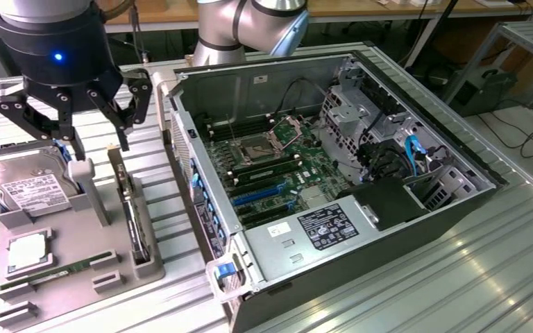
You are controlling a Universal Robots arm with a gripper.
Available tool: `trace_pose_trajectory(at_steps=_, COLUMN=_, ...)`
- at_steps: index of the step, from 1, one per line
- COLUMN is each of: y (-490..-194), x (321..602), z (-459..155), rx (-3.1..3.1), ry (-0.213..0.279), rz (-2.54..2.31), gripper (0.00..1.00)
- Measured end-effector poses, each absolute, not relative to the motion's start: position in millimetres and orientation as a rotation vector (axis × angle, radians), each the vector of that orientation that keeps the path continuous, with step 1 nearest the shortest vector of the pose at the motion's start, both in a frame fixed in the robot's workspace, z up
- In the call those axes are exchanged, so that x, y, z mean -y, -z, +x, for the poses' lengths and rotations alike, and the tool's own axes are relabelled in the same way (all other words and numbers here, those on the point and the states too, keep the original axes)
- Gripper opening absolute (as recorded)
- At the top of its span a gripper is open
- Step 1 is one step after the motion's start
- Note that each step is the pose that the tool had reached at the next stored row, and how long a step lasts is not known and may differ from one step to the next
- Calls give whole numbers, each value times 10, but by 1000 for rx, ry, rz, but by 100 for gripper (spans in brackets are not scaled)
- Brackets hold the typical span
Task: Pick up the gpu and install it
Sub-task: 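Pick up the gpu and move the gpu toward the slot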
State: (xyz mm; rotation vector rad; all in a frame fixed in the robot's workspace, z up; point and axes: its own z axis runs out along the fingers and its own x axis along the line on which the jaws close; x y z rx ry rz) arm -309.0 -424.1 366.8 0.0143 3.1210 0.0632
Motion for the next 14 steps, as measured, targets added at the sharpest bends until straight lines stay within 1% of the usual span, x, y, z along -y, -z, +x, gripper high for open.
trace_pose_trajectory(at_steps=14, y=-3503, x=4241, z=-3089, rx=-3121, ry=-63, rz=14, gripper=54)
